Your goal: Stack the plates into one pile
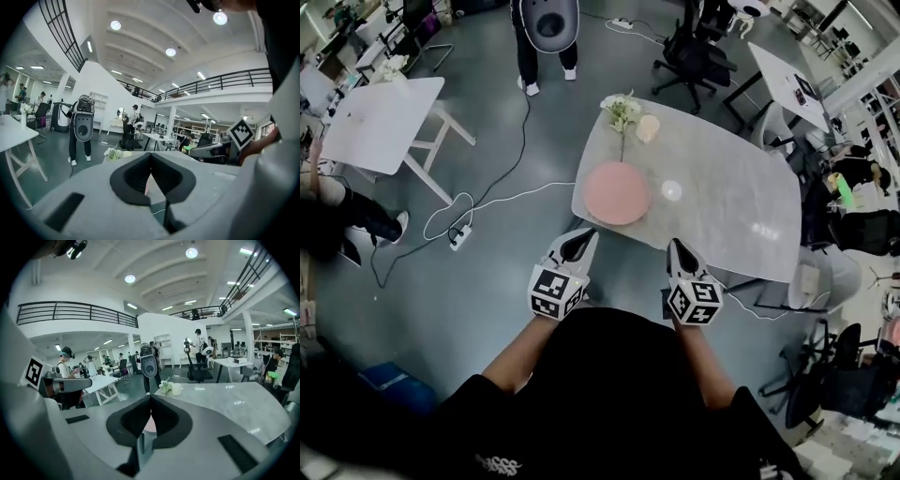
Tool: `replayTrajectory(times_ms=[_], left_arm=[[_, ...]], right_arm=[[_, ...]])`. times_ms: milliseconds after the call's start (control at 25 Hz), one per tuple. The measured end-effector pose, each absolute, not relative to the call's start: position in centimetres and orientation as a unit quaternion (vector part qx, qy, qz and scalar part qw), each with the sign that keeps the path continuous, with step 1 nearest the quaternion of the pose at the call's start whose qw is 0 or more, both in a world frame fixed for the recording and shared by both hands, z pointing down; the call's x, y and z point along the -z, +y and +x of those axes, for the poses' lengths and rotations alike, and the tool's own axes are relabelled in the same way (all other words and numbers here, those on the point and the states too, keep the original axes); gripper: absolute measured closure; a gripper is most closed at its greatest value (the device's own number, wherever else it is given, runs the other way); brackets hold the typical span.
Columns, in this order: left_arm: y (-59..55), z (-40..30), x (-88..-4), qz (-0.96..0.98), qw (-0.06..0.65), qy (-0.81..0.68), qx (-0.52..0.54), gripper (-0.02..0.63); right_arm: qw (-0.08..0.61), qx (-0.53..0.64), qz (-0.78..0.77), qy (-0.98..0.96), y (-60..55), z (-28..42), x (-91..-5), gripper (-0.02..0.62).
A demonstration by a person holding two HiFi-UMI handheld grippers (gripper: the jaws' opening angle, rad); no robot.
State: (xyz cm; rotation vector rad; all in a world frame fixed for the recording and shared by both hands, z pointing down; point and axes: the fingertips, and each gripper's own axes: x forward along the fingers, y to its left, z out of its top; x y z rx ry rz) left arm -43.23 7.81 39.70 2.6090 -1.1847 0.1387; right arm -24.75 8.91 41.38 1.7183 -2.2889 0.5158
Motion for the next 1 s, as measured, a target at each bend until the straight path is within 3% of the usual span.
replayTrajectory(times_ms=[560,1000], left_arm=[[14.1,-32.4,-36.3,0.921,0.062,-0.377,-0.074,0.589],[21.7,-26.1,-35.3,0.92,0.054,-0.382,-0.075,0.589]], right_arm=[[0.052,-0.14,0.626,-0.766,16.3,-15.9,-37.1,0.581],[0.035,-0.136,0.62,-0.772,23.2,-10.3,-35.8,0.583]])
